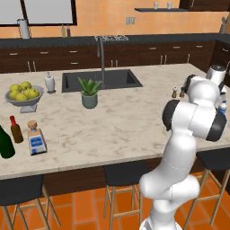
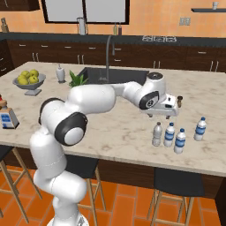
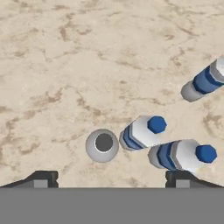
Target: Move the plastic bottles in the middle to the plastics group, and the glass bottles in the middle to the glass group.
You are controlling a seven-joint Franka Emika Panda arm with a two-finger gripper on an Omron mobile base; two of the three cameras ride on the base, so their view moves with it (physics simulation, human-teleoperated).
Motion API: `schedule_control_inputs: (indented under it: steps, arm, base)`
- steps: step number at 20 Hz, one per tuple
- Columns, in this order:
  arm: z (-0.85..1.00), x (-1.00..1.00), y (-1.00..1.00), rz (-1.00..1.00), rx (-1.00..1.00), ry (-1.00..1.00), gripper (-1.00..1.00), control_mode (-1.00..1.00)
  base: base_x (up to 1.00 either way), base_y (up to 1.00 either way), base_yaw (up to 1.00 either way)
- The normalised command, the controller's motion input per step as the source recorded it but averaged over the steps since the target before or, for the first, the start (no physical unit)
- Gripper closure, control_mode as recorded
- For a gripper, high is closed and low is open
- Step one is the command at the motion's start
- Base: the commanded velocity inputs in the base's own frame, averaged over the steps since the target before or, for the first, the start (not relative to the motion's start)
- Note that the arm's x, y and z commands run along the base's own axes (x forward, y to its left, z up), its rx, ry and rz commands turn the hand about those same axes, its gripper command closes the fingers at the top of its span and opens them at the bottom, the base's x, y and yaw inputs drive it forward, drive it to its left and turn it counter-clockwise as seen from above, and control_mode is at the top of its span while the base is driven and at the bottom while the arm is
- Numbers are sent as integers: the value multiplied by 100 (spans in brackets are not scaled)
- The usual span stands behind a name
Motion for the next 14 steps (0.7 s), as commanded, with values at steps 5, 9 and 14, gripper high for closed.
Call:
schedule_control_inputs:
  steps: [5,9,14]
  arm:
    - [0,-68,15,19,0,2,-100,-100]
    - [0,-93,20,26,0,4,-100,-100]
    - [-3,-97,14,29,0,5,-100,-100]
  base:
    - [0,0,0]
    - [0,0,0]
    - [0,0,0]
